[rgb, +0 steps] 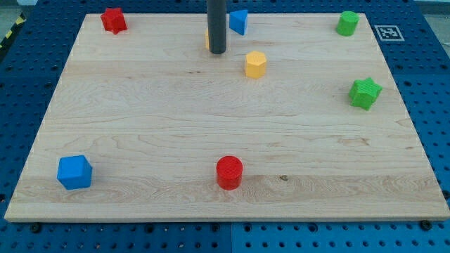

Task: Push the yellow heart to the right side of the board

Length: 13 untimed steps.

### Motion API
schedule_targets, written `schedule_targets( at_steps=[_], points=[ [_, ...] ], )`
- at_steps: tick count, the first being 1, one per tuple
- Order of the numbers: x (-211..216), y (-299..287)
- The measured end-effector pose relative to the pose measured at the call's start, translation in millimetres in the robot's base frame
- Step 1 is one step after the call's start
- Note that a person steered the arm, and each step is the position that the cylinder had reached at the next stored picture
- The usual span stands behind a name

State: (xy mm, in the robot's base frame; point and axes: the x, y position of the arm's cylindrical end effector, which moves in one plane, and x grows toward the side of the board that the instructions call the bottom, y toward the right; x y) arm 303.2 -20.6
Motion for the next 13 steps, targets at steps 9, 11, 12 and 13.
schedule_targets(
  at_steps=[9, 11, 12, 13],
  points=[
    [-14.0, -2.3],
    [-2.9, 9.5],
    [-3.1, 37.8],
    [-3.1, 85.6]
  ],
)
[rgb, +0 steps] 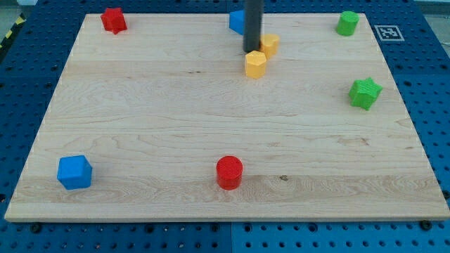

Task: Push the yellow heart to the right side of the board

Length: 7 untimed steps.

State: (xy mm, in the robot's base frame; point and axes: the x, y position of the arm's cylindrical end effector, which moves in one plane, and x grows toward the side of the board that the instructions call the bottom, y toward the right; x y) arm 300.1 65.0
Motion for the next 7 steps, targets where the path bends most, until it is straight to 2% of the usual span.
schedule_targets(
  at_steps=[2, 3, 4, 5, 6, 7],
  points=[
    [0.1, 95.9],
    [0.1, 111.7],
    [-20.9, 109.0],
    [-83.5, 95.7],
    [-108.3, 92.3],
    [-108.9, 104.5]
  ],
)
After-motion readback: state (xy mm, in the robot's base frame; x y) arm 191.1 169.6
